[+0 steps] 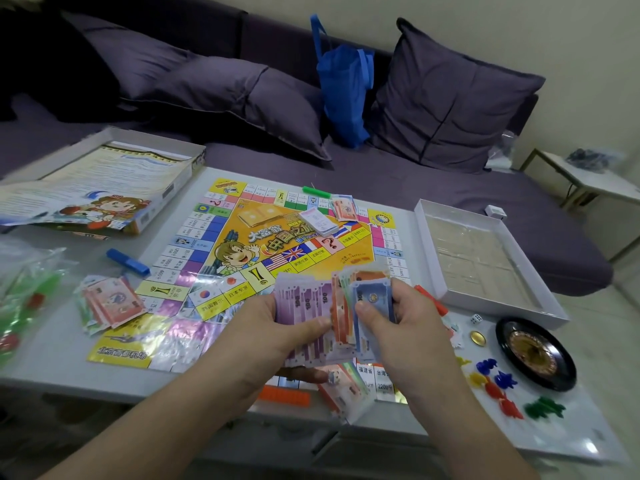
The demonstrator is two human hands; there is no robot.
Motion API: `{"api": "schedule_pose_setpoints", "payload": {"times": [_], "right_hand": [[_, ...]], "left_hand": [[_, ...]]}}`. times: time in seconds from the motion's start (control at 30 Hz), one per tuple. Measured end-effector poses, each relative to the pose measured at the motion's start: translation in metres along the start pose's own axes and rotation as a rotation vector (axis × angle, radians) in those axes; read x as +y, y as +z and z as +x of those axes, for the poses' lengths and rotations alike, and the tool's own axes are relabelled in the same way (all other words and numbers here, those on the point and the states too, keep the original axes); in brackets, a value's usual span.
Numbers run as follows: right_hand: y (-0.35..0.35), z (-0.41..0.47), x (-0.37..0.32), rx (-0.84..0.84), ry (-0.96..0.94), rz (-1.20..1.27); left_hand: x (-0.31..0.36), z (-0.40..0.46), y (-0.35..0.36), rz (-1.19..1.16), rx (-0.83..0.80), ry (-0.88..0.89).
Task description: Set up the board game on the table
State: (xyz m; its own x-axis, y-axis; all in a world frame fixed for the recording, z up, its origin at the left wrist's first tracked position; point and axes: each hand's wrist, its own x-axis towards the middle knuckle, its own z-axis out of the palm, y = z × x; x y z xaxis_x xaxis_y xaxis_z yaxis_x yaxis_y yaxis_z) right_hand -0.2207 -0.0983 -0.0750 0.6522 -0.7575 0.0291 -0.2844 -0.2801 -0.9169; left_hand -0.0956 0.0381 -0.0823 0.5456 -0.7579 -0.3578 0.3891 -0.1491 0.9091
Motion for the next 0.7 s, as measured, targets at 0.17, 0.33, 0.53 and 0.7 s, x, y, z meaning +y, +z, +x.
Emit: {"api": "schedule_pose_setpoints", "payload": {"times": [0.17,0.33,0.53,0.7], "right_hand": [[-0.003,-0.003,-0.001,-0.011,0.037,0.004],[-0.008,-0.007,-0.002,-0.027,0.064,-0.018],[-0.019,-0.006,-0.002,-0.020,0.126,-0.134],[-0.010,-0.009,0.004,-0.172,0.189,-0.398]], "left_hand": [[-0.003,-0.002,-0.001,-0.032,-0.010,0.005],[-0.004,-0.005,0.002,-0.071,-0.042,-0.024],[0.007,0.001,-0.017,-0.002,0.136,-0.050],[0.011,0.004,-0.030,-0.001,0.210,-0.058]]}}
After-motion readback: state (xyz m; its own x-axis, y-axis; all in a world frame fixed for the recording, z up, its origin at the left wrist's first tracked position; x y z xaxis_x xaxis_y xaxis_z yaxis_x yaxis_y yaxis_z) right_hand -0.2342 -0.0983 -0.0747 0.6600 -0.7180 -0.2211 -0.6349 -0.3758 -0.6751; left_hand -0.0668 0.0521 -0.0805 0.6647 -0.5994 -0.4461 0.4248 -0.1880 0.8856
